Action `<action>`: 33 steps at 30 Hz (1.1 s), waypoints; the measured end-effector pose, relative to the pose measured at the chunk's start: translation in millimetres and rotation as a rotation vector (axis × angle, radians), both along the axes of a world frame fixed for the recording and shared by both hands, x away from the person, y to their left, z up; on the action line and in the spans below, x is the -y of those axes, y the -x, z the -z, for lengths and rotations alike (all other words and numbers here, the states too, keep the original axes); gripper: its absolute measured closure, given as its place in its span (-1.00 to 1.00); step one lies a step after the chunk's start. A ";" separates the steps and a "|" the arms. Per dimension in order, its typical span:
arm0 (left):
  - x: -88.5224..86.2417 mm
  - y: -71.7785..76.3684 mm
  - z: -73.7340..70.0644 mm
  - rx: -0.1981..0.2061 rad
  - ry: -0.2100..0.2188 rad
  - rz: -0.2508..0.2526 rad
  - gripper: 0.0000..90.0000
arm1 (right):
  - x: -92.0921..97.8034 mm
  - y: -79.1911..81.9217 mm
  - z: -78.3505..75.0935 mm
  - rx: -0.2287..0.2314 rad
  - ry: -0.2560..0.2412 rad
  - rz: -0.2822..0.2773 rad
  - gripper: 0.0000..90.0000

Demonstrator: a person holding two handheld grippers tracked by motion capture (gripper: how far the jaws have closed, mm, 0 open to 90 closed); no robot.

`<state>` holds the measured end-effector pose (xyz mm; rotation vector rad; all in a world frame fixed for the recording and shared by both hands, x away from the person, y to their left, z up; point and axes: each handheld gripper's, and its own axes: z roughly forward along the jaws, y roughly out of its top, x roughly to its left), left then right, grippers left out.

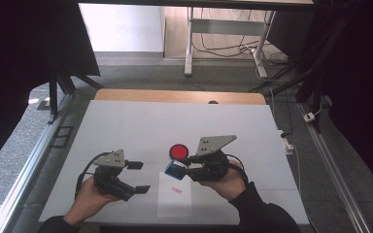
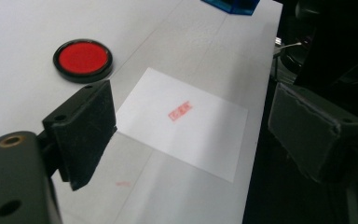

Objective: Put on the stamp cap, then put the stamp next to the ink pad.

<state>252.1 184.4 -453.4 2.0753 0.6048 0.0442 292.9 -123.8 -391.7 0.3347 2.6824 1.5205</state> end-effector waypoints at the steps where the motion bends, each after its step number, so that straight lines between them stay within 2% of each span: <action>1: -1.6 2.2 0.3 -0.003 0.001 -0.013 -0.73 | 0.0 0.0 0.1 0.003 0.003 0.003 0.55; 11: -22.3 21.9 4.1 -0.034 0.016 -0.104 -0.85 | 0.6 -0.6 0.2 0.008 0.018 0.021 0.55; 14: -27.0 26.7 5.8 -0.041 0.004 -0.139 -0.85 | 0.7 -0.9 0.5 0.009 0.023 0.025 0.55; 18: -32.5 31.8 8.3 -0.047 -0.002 -0.154 -0.86 | 0.8 -1.3 1.0 0.010 0.029 0.033 0.55; 24: -39.5 37.9 12.4 -0.050 -0.033 -0.189 -0.95 | 2.6 -3.1 1.9 0.008 0.036 0.049 0.55; 33: -54.7 44.7 16.0 -0.058 -0.037 -0.264 -1.00 | 5.5 -5.8 1.9 0.013 0.047 0.078 0.55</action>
